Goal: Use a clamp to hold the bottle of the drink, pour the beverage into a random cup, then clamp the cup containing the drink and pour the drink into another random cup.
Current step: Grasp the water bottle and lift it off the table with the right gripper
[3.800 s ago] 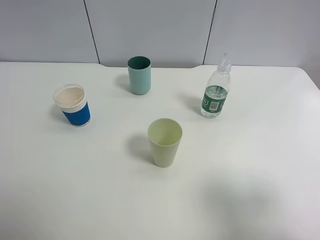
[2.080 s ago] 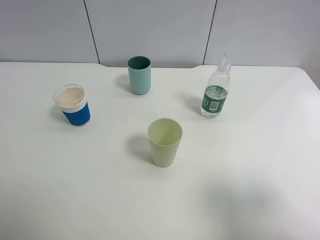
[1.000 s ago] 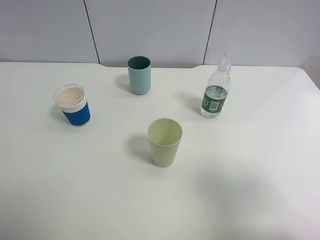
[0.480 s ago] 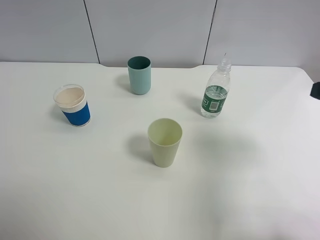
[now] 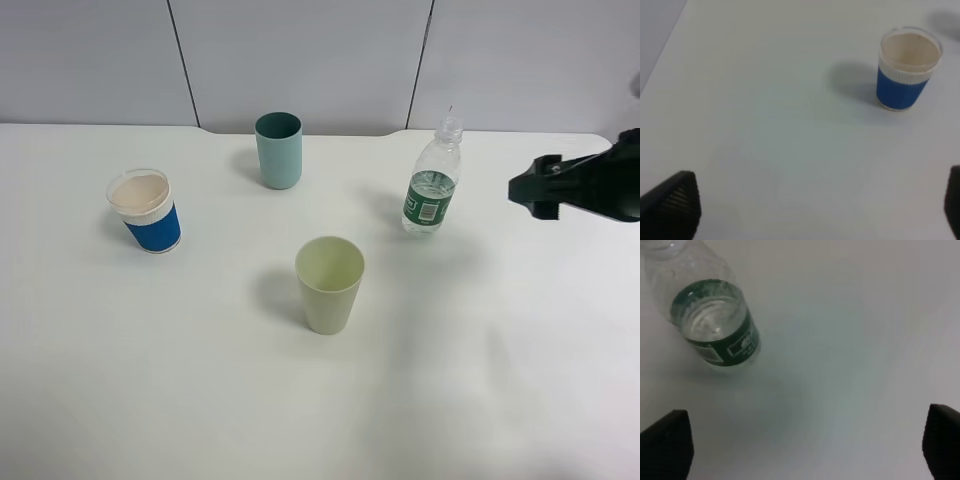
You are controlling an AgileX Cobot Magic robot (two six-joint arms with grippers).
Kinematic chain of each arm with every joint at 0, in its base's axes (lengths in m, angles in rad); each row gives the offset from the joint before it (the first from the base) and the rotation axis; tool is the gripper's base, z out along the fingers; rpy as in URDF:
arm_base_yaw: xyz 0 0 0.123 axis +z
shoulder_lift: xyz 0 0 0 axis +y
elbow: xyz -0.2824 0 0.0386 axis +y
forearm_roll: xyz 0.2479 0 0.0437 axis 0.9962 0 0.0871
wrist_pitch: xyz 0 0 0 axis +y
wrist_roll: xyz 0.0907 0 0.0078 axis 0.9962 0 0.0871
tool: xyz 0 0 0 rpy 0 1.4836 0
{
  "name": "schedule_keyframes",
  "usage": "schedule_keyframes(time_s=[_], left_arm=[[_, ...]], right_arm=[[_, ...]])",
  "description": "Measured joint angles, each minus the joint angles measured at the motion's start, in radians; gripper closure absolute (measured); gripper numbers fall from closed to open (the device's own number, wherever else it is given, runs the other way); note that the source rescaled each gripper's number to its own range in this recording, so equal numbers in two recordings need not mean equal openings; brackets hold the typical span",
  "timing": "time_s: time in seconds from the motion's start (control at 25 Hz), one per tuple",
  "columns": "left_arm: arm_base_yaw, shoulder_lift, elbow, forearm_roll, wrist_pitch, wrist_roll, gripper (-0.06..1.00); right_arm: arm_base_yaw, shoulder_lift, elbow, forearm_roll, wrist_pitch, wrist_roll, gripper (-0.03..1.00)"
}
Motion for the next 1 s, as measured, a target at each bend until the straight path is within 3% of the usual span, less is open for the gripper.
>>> schedule_keyframes(time_s=[0.2, 0.6, 1.0], left_arm=[[0.000, 0.000, 0.000, 0.000, 0.000, 0.000, -0.03], [0.000, 0.000, 0.000, 0.000, 0.000, 0.000, -0.03], [0.000, 0.000, 0.000, 0.000, 0.000, 0.000, -0.03]], right_arm=[[0.065, 0.136, 0.000, -0.026, -0.122, 0.000, 0.17], [0.073, 0.364, 0.000, -0.133, -0.318, 0.008, 0.17], [0.073, 0.581, -0.002, -0.173, -0.649, -0.047, 0.17]])
